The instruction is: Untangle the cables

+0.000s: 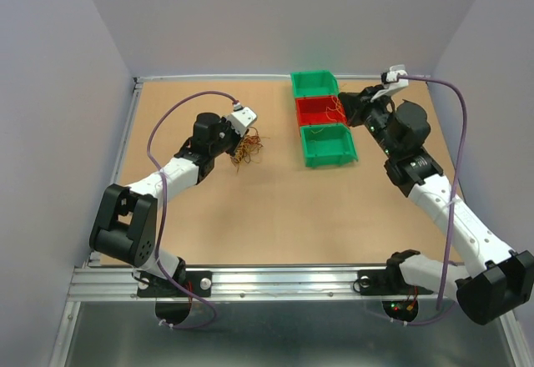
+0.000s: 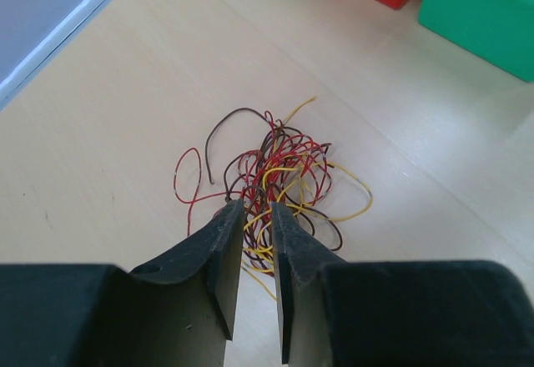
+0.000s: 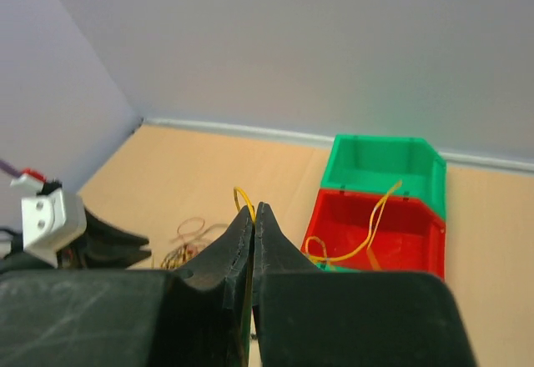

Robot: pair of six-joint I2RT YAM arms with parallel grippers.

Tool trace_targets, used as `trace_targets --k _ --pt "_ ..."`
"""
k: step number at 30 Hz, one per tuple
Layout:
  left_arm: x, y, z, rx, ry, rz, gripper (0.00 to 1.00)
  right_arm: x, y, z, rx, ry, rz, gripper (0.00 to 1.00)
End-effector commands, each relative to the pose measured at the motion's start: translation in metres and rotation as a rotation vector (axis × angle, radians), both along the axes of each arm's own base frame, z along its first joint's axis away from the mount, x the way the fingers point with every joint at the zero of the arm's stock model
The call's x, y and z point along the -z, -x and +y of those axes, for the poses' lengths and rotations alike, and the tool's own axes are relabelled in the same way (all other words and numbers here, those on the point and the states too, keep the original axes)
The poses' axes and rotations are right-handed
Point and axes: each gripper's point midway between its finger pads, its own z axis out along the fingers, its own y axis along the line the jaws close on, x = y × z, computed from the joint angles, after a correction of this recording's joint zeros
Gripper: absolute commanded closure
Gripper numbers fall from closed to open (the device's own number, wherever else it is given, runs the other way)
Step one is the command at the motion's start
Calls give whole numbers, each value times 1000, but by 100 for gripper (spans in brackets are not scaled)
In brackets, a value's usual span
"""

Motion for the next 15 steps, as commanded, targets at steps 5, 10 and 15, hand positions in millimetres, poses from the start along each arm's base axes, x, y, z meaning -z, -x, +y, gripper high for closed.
trace_targets --k 5,10,15 --pt "-24 3 -1 18 30 -64 68 54 13 9 -90 115 190 96" --pt "-16 1 -4 26 30 -41 68 88 12 0 -41 141 285 95" --pt "-14 1 -5 30 27 -33 68 120 12 -3 -23 171 377 95"
